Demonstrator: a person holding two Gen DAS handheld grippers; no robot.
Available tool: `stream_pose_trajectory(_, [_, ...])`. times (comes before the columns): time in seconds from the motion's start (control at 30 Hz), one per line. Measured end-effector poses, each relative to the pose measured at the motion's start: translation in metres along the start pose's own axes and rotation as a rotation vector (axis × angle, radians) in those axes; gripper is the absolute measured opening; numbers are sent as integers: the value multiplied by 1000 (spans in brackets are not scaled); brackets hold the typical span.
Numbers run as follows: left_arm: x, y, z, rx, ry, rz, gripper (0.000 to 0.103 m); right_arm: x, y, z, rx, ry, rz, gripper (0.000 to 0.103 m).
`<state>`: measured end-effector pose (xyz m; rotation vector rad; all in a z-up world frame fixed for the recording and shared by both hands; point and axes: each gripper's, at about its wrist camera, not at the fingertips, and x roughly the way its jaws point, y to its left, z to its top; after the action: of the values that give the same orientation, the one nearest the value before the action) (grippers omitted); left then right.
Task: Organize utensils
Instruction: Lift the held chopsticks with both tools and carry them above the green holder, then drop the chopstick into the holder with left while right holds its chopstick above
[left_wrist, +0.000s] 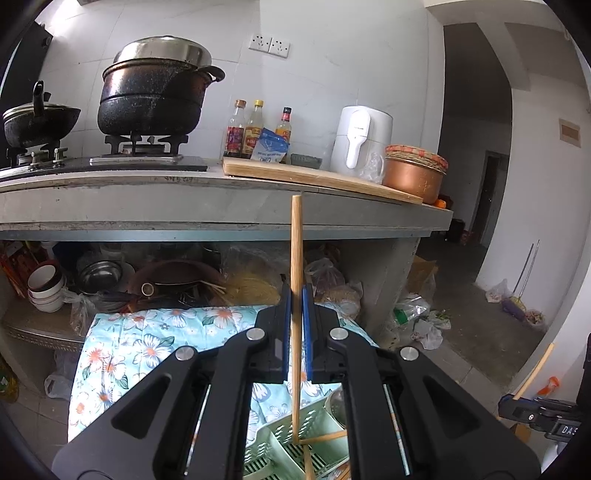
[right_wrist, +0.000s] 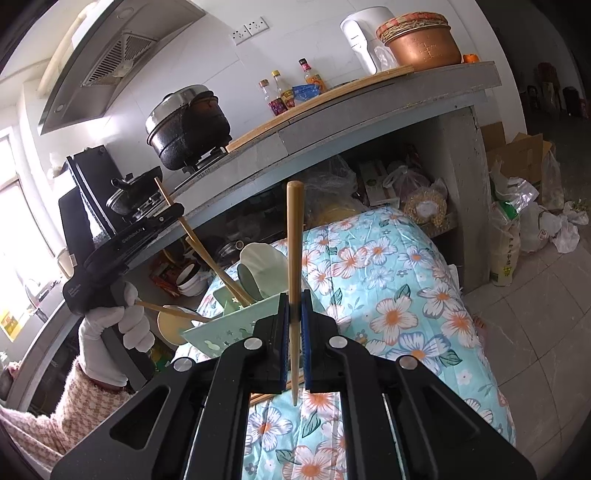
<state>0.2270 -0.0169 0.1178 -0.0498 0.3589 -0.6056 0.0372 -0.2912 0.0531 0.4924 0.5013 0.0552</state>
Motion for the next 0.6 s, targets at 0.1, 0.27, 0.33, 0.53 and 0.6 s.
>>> stream_pose_trajectory(0.1, [-2,1,-1,-2,2,-2,12,0,1,1,-4,-4,0,6])
stream_pose_trajectory(0.27, [-13,3,-1,-5,-17,-2,22,-4,5,2,-20,-18,4,6])
stream_pose_trajectory(0.33, [-17,3,-1,-4,-26,-4,25,-8,8,5,-33,-29,17,6])
stream_pose_trajectory(0.53, [-40,6,-3,-2,-57,-9,40,-27,27,22,-88,-77,97,6])
stream_pose_trajectory(0.6, [-50,8,-6,3,-64,-18,46,-34,34,30,-106,-95,126,6])
